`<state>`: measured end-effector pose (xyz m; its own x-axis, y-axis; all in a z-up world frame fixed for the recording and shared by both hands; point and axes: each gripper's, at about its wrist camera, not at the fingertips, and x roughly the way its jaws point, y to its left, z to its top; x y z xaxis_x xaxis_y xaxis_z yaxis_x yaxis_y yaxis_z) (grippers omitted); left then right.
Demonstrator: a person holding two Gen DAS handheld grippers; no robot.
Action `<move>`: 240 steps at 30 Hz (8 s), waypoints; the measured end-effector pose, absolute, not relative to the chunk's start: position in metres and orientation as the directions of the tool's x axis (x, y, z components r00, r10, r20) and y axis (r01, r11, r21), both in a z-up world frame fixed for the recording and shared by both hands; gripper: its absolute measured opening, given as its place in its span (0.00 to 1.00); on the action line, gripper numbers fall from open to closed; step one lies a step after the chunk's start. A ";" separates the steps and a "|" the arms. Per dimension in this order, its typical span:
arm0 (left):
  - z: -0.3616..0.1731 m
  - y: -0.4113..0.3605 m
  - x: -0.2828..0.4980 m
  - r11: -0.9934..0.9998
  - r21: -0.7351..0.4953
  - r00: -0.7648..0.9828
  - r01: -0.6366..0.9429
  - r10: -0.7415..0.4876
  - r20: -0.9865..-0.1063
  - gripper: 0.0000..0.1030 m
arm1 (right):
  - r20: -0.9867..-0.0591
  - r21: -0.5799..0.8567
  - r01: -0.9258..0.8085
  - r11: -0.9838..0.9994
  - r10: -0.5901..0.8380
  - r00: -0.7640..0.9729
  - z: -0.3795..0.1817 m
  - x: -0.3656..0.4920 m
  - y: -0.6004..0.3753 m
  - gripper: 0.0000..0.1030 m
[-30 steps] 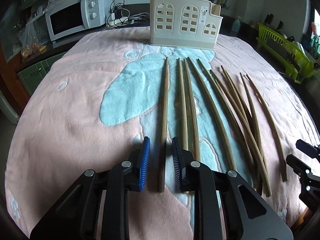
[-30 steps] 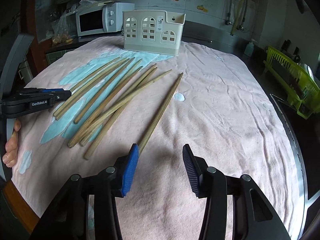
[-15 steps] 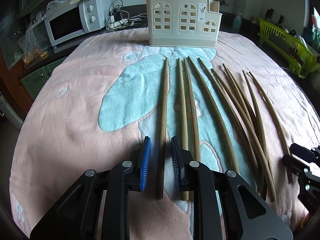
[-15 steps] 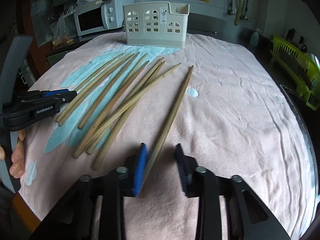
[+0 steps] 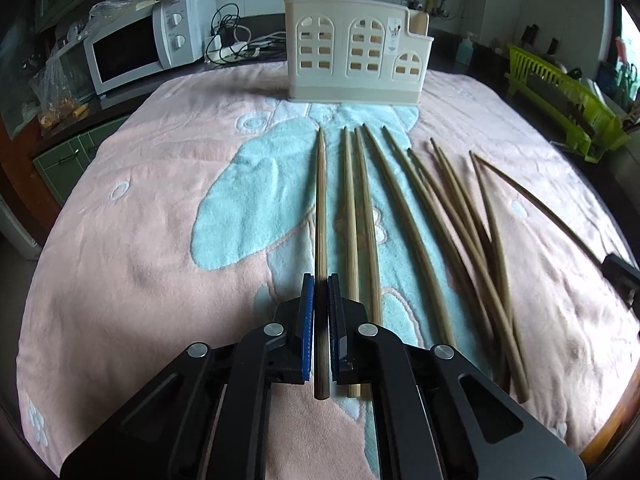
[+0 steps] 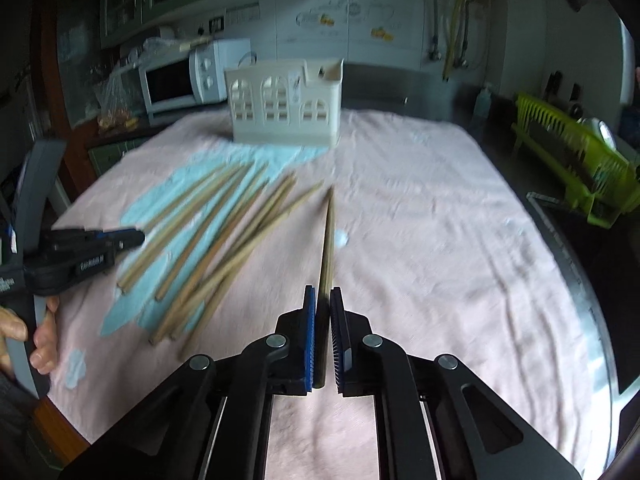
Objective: Organize utensils
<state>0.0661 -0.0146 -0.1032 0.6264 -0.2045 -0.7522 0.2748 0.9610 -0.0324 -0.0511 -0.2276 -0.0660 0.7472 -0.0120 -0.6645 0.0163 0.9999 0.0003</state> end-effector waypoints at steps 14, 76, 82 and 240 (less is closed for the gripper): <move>-0.070 -0.002 0.059 0.959 -0.115 0.702 0.260 -0.270 -0.659 0.05 | -0.497 0.005 -0.027 1.000 0.026 0.868 0.012 -0.031 -0.245 0.06; 0.184 -0.039 0.180 0.939 -0.055 0.904 0.339 -0.341 -0.257 0.05 | -0.336 -0.019 -0.156 0.988 0.141 0.931 0.189 0.209 -0.263 0.06; 0.196 -0.046 0.223 0.951 -0.052 0.923 0.306 -0.309 -0.228 0.05 | -0.362 0.005 -0.142 0.990 0.134 0.923 0.174 0.253 -0.263 0.06; -0.114 0.005 0.077 0.929 -0.238 0.563 0.282 -0.361 -0.744 0.19 | -0.763 0.112 -0.045 0.993 0.115 0.636 -0.111 -0.036 -0.188 0.19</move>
<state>0.0772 0.0045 -0.1139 0.5625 -0.3612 -0.7437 0.2822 0.9294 -0.2380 -0.0362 -0.1882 -0.1105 0.6365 0.1152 -0.7626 -0.0452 0.9927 0.1122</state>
